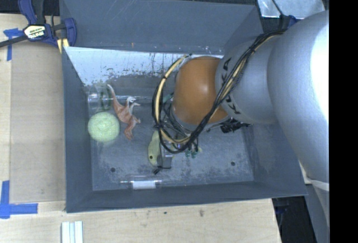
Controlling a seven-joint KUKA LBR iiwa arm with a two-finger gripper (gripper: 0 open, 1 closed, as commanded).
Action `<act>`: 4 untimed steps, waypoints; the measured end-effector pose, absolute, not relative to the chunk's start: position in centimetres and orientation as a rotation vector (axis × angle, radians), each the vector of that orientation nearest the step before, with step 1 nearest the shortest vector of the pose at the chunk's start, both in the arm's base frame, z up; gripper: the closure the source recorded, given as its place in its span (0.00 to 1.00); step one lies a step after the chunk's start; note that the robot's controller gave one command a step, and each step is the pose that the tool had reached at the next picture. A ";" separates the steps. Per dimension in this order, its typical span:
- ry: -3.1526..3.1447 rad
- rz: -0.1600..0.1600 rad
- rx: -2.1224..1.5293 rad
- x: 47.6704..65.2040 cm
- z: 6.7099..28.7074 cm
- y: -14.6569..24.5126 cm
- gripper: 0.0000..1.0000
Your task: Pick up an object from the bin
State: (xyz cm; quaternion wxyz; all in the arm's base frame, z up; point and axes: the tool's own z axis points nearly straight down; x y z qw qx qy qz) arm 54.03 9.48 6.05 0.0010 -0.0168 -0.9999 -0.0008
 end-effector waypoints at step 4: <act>-3.157 -0.006 0.177 54.1 6.2 9.3 1.00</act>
Offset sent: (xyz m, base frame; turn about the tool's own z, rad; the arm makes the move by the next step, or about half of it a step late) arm 0.0000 0.0000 0.0000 0.0000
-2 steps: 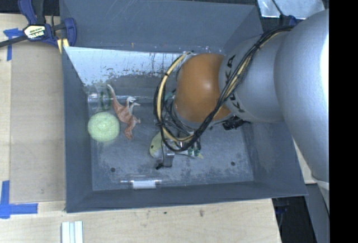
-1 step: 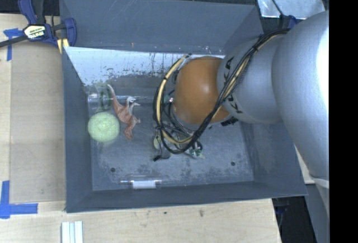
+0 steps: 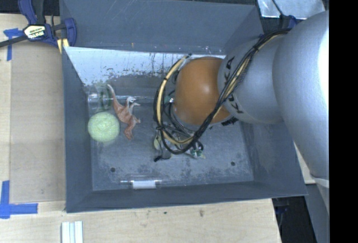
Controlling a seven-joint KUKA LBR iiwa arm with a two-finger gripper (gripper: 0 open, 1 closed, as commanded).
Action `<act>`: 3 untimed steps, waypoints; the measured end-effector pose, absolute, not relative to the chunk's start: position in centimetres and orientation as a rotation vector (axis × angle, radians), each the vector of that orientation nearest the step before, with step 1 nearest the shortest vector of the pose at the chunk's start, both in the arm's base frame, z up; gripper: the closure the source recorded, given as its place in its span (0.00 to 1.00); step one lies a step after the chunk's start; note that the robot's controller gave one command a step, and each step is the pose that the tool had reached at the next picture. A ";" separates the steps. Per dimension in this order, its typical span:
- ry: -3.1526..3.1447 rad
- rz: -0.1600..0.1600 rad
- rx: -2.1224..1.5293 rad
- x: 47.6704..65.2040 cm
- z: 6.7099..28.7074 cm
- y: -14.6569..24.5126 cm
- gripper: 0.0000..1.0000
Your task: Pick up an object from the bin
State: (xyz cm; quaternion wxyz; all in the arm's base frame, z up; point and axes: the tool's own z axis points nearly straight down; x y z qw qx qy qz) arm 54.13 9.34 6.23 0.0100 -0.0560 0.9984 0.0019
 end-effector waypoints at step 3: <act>3.132 0.001 -0.181 53.9 10.1 9.3 1.00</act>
Offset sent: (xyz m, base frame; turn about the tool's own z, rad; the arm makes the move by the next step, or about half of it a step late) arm 0.0000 0.0002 0.0291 0.0000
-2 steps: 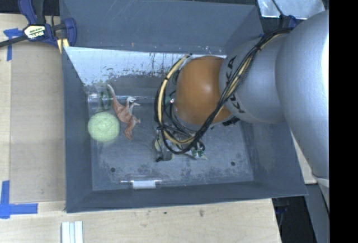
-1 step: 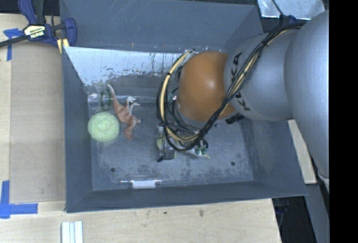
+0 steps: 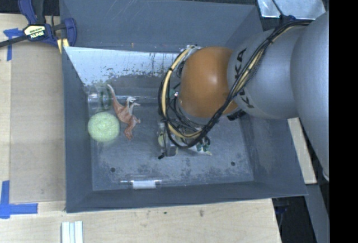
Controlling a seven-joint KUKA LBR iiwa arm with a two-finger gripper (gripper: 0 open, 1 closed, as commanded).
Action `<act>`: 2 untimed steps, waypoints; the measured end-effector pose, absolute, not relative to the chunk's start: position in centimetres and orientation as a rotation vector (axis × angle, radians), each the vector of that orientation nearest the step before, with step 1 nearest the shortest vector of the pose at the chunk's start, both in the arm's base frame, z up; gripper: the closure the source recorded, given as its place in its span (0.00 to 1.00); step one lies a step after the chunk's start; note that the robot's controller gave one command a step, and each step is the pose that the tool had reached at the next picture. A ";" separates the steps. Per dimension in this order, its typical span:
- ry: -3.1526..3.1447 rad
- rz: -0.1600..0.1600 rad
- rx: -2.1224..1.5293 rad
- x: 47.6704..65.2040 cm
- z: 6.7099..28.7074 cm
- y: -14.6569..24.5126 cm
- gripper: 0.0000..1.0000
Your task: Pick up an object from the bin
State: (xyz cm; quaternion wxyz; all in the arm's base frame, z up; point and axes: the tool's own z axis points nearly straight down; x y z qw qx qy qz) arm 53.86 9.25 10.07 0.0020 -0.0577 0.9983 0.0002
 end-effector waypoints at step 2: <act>3.129 0.001 -0.181 53.9 11.2 9.3 1.00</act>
Offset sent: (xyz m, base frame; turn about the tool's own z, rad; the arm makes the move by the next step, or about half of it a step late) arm 0.0001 0.0001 0.0137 0.0000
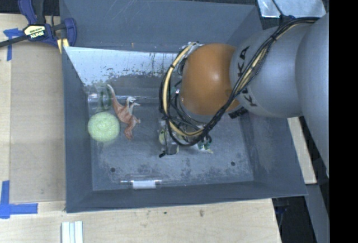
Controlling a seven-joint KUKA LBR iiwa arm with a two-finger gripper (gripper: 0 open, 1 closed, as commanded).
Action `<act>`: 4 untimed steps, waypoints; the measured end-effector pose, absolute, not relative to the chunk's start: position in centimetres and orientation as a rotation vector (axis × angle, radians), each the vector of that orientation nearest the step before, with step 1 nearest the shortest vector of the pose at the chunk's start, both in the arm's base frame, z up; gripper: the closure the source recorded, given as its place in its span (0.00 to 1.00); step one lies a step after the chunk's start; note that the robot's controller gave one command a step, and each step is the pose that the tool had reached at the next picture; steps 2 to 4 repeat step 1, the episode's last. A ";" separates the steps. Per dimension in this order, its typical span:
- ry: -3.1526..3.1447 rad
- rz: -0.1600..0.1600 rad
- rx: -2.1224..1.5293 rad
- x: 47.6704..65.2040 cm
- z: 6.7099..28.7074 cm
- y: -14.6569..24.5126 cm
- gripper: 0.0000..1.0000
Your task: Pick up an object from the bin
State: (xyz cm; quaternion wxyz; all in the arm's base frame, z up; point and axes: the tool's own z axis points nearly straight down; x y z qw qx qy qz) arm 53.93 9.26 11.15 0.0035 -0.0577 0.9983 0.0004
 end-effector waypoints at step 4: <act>3.135 0.000 -0.181 53.8 11.6 9.2 1.00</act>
Offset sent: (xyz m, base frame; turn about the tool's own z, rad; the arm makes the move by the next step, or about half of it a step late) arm -0.0001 -0.0002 0.0496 0.0000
